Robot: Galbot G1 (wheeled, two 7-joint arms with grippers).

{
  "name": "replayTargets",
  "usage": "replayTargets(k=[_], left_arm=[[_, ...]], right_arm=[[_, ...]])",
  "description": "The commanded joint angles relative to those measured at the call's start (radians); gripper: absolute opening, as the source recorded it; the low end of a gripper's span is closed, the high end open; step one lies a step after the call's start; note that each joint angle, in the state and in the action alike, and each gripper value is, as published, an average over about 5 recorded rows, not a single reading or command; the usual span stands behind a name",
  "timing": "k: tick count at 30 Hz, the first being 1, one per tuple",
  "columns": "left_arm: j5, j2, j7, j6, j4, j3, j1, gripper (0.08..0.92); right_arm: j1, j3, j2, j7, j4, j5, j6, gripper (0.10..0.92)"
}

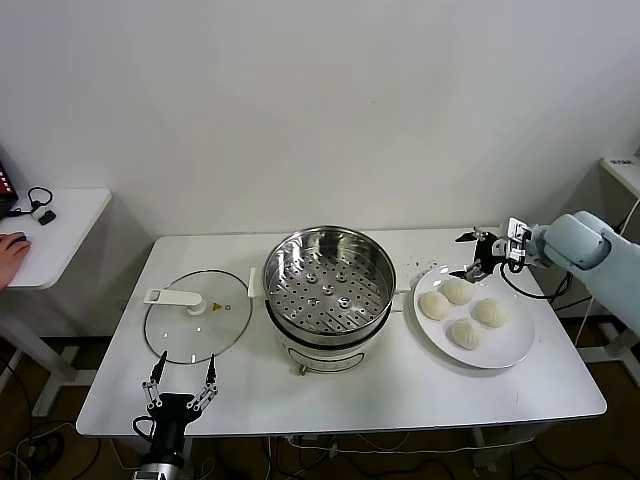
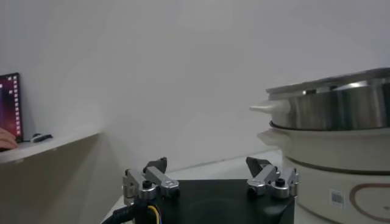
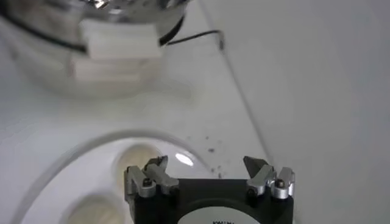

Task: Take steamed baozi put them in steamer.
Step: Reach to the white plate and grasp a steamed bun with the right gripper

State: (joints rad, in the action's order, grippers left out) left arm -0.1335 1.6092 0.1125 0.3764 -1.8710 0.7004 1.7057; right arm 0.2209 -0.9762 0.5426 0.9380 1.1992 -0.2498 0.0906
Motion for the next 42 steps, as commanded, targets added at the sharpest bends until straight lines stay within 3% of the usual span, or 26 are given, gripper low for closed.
replayTargets(k=[1, 9, 22, 42], left_arm=[[-0.019, 0.049, 0.001, 0.015, 0.007, 0.001, 0.001, 0.823], [-0.038, 0.049, -0.001, 0.042, 0.047, -0.002, -0.012, 0.823], [-0.049, 0.049, -0.001, 0.054, 0.048, 0.015, -0.005, 0.823], [-0.070, 0.048, -0.002, 0.058, 0.052, 0.027, 0.000, 0.823]], right_arm=[[0.464, -0.592, 0.107, 0.250, -0.228, 0.056, -0.257, 0.823], [0.409, -0.593, 0.250, 0.290, -0.366, 0.064, -0.325, 0.823], [0.105, -0.301, 0.420, 0.274, -0.655, 0.125, -0.318, 0.823], [-0.060, -0.053, 0.526, 0.218, -0.808, 0.219, -0.315, 0.823]])
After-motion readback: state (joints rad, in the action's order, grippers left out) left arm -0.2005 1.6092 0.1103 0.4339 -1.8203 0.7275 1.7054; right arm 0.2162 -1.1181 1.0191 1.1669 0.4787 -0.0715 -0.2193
